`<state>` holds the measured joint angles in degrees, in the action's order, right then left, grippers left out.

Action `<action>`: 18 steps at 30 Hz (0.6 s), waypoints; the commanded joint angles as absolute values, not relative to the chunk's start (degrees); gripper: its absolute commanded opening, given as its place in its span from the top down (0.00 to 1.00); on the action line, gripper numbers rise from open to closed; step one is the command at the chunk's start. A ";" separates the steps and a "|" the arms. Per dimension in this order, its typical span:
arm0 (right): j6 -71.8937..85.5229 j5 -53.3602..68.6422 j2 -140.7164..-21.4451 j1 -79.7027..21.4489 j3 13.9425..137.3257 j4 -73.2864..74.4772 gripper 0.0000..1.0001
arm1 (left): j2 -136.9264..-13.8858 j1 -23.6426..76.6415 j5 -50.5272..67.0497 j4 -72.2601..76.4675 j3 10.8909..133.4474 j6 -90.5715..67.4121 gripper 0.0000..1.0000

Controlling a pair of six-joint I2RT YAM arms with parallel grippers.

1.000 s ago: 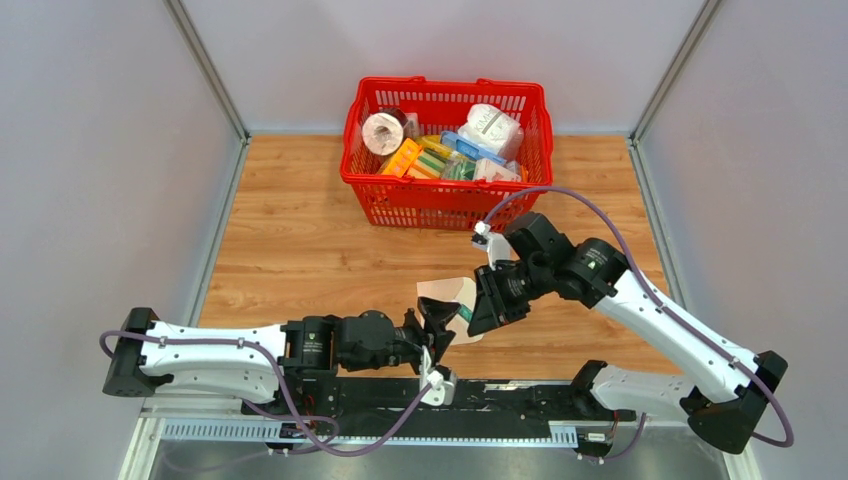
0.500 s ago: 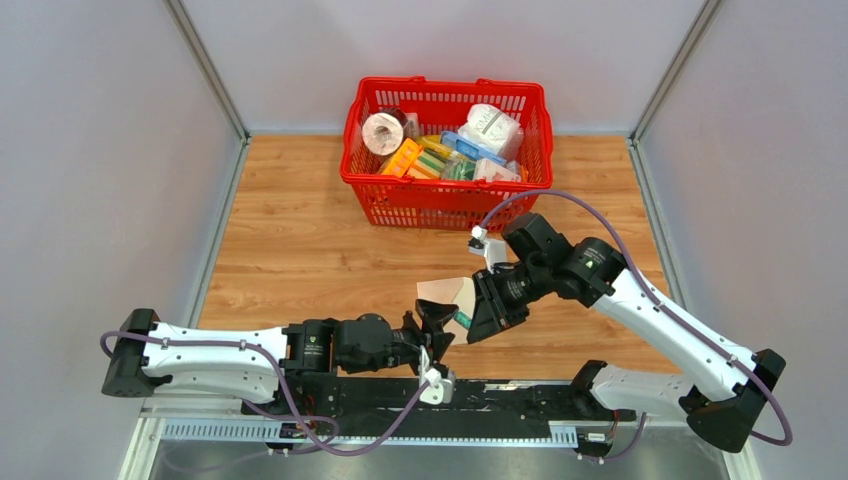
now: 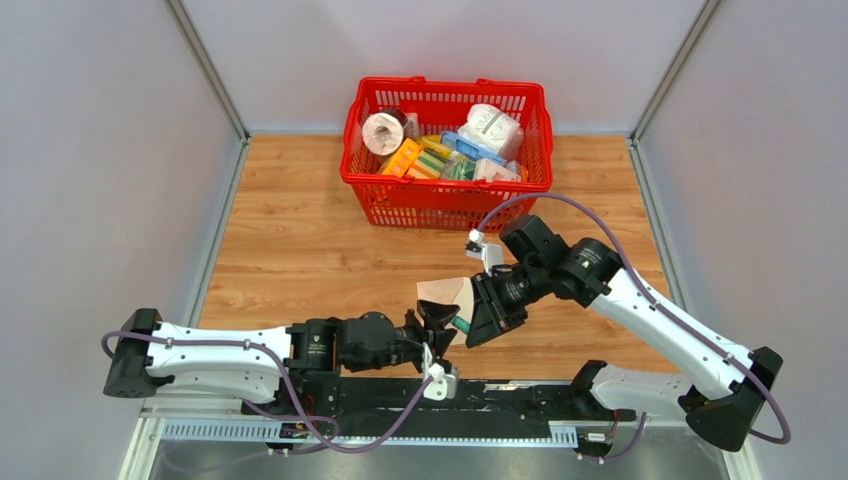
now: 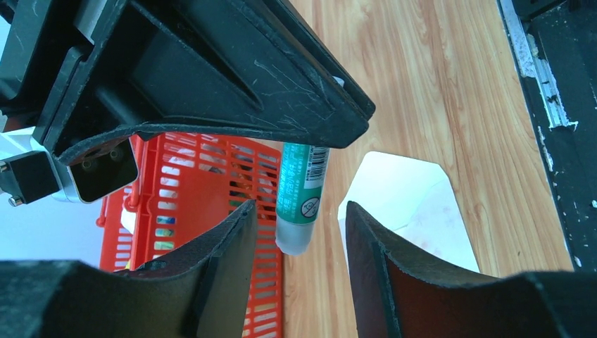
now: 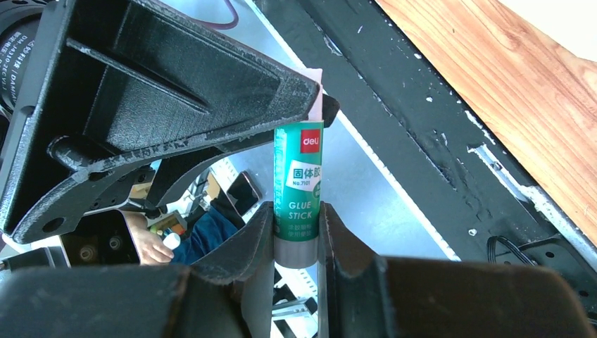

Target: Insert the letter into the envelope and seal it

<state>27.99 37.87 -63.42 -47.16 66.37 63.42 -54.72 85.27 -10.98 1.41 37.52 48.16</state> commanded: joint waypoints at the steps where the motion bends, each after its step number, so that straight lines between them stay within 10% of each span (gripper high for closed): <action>1: 27.42 40.78 -63.54 -47.11 66.53 62.31 1.00 | -54.85 84.73 -10.02 4.74 38.32 46.58 0.44; 18: 27.51 41.40 -65.39 -47.11 67.23 61.52 1.00 | -54.40 83.94 -8.61 3.96 37.44 45.18 0.69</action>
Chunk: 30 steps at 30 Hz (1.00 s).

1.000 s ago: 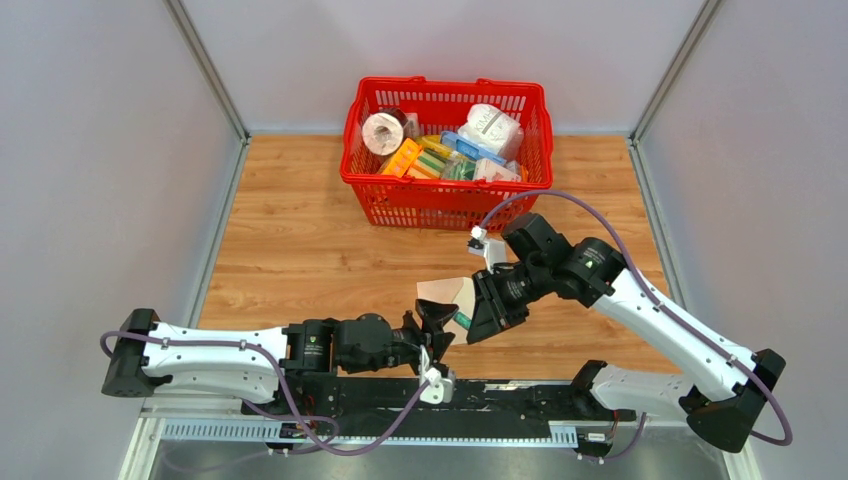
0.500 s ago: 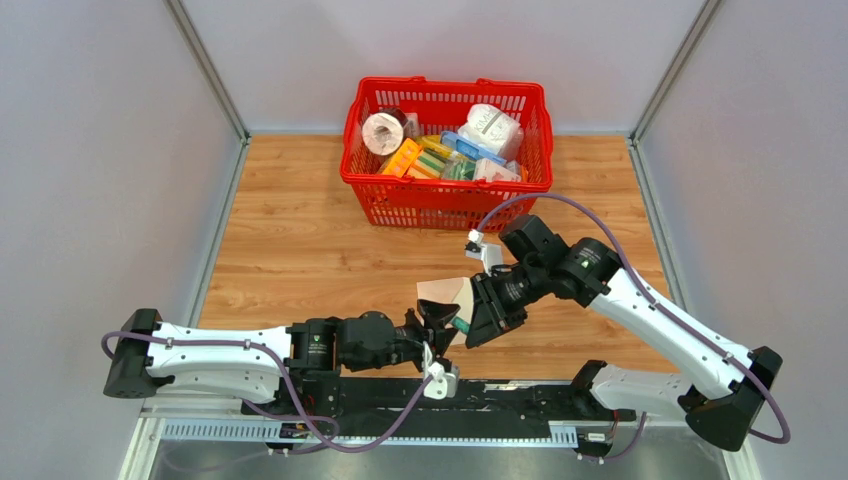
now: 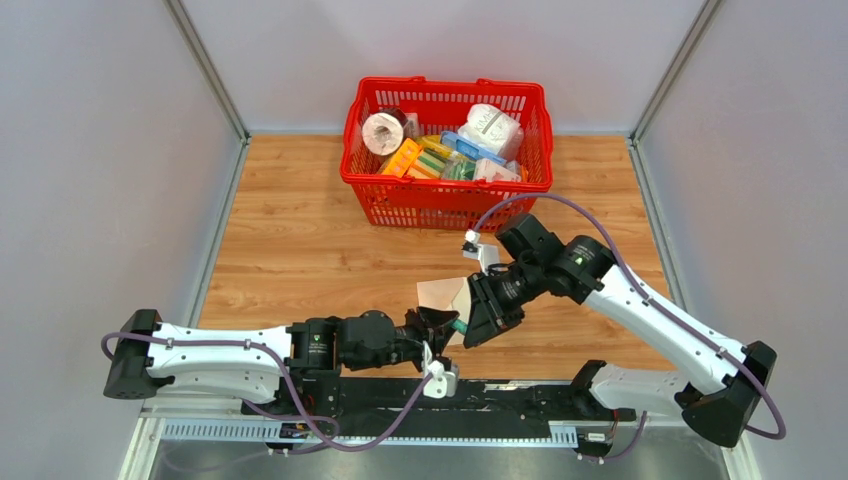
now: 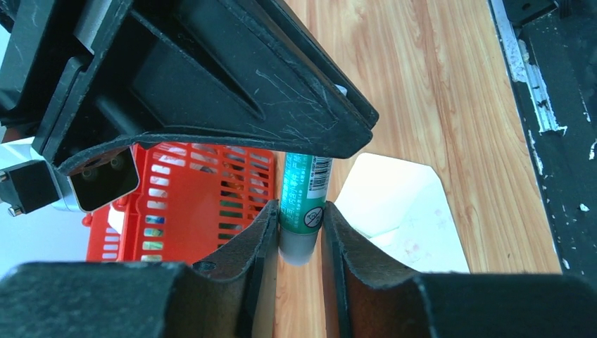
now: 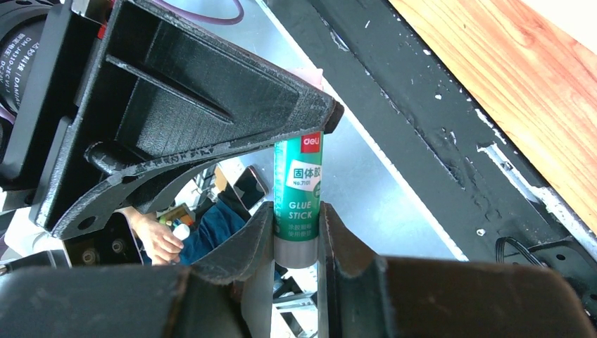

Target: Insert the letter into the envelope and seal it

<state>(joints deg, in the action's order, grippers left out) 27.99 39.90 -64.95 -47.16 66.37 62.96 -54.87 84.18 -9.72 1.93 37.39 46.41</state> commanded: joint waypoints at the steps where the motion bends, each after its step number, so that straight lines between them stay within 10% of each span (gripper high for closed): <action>1: 27.51 41.05 -65.56 -47.11 67.32 61.52 1.00 | -54.23 83.94 -8.61 3.96 37.53 44.91 0.72; 12: 33.39 22.70 -61.27 -47.02 71.28 58.02 0.40 | -58.09 83.85 -15.63 3.43 42.01 30.52 1.00; 30: 40.96 6.06 -50.89 -47.20 61.70 43.16 0.40 | -62.84 78.49 -21.01 5.79 46.23 7.56 1.00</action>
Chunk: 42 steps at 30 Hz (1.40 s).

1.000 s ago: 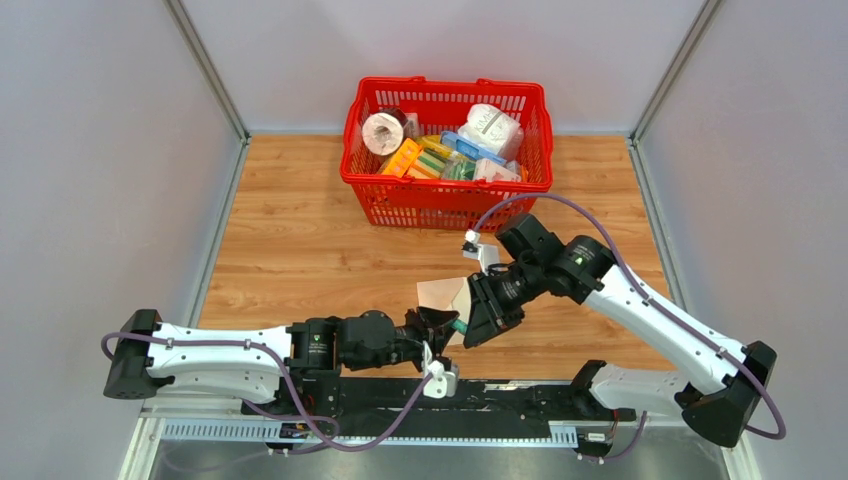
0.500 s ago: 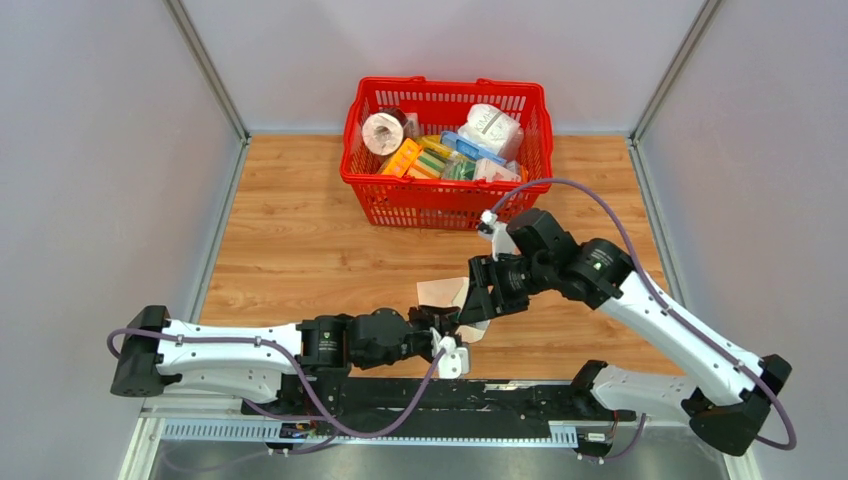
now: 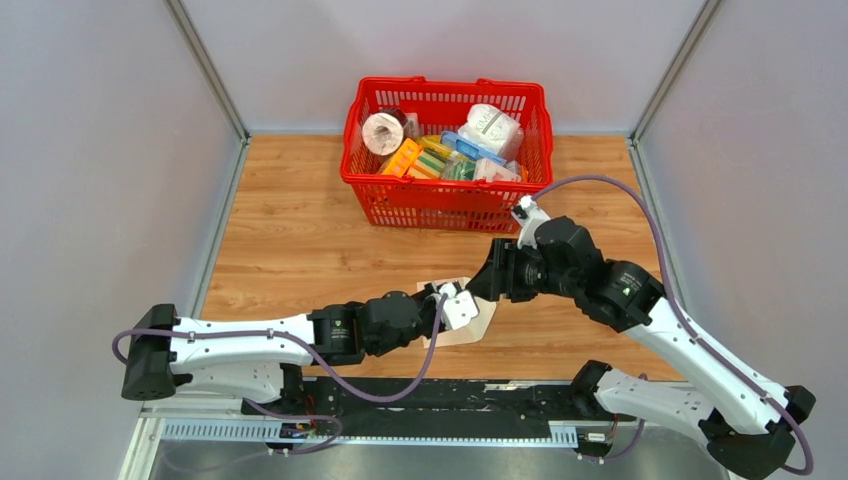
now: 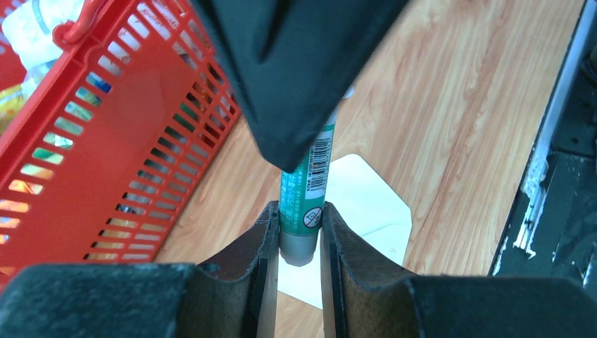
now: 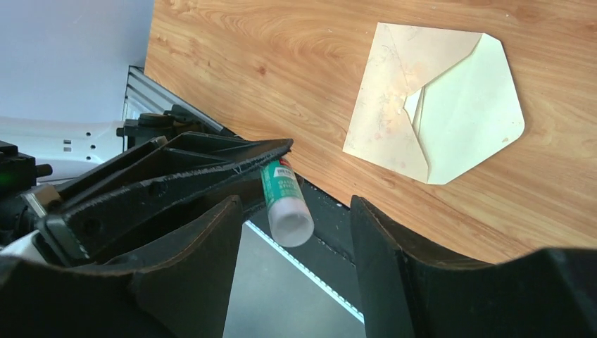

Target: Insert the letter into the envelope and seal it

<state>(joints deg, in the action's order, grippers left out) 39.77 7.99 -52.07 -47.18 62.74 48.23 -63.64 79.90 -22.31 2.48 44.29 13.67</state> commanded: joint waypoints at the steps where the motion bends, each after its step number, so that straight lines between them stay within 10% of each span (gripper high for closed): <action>1: 40.70 6.76 -51.06 -47.20 61.61 42.55 0.41 | -62.67 78.40 -20.40 6.06 45.97 7.12 1.00; 33: 38.76 8.08 -57.74 -50.89 63.72 42.89 0.57 | -60.47 75.23 -13.98 5.63 44.74 6.68 1.00; 42: 38.23 7.30 -59.24 -52.12 64.86 43.15 0.79 | -60.20 75.32 -11.60 5.54 44.82 8.35 1.00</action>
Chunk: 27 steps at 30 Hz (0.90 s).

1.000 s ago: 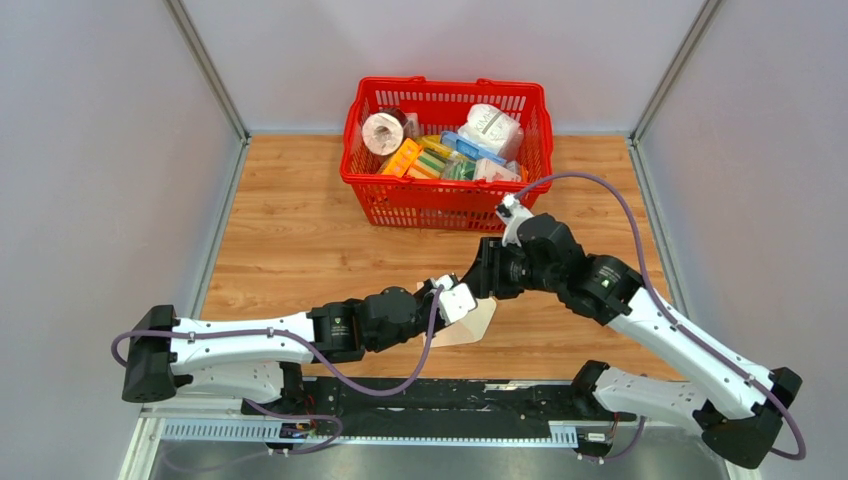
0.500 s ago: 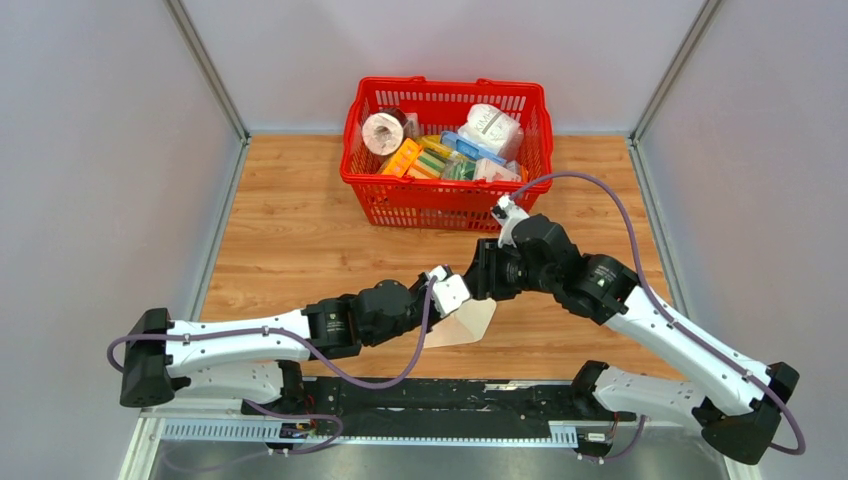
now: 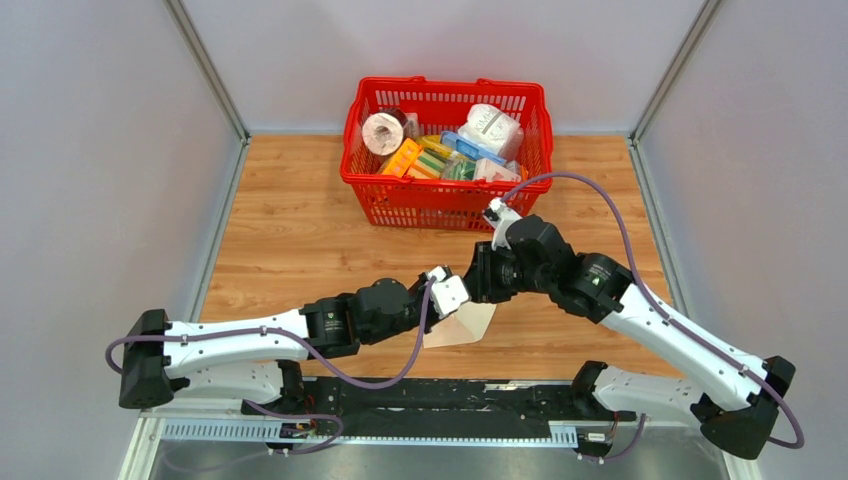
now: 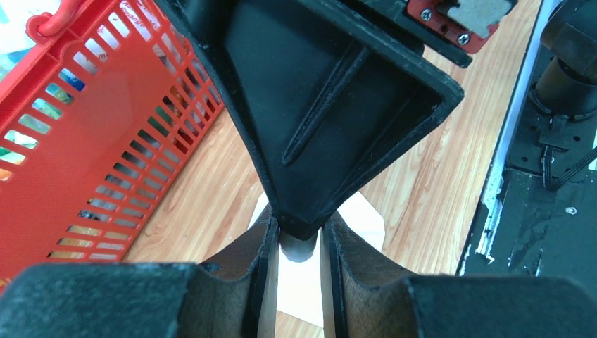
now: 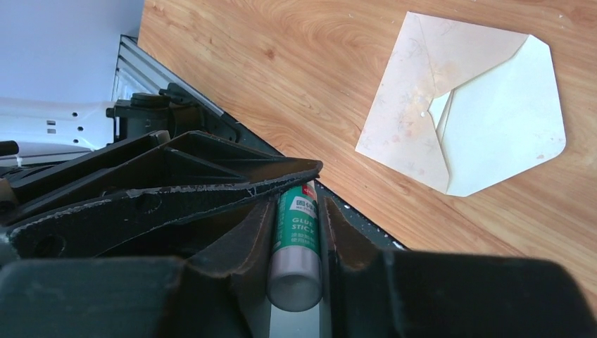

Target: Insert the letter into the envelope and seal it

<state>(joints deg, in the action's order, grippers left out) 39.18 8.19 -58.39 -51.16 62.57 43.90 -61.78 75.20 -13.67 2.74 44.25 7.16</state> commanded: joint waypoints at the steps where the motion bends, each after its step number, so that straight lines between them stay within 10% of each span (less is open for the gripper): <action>1: 38.23 7.12 -59.33 -52.29 64.86 43.24 0.82 | -60.29 75.32 -11.60 5.54 44.82 8.52 1.00; 6: 38.23 2.74 -59.59 -52.65 65.65 46.22 1.00 | -61.17 75.23 -11.60 5.54 45.35 6.78 0.96; 12: 37.53 -10.70 -56.34 -51.86 65.48 48.87 1.00 | -59.94 75.23 -12.56 2.82 44.04 1.25 0.50; 27: 35.78 -14.68 -60.19 -48.16 55.64 42.81 1.00 | -59.67 64.97 -14.59 3.42 29.64 -44.52 0.55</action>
